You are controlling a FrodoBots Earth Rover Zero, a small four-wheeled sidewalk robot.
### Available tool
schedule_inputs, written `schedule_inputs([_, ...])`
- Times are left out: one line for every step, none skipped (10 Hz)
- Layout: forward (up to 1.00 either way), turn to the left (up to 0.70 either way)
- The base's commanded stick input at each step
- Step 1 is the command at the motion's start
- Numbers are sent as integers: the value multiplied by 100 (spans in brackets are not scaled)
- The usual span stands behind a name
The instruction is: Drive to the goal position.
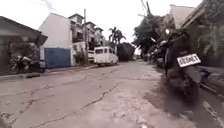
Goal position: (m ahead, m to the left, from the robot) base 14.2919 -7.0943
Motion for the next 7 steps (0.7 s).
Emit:
schedule_inputs([70,0])
schedule_inputs([70,0])
schedule_inputs([70,0])
schedule_inputs([70,0])
schedule_inputs([70,0])
schedule_inputs([70,1])
schedule_inputs([70,9])
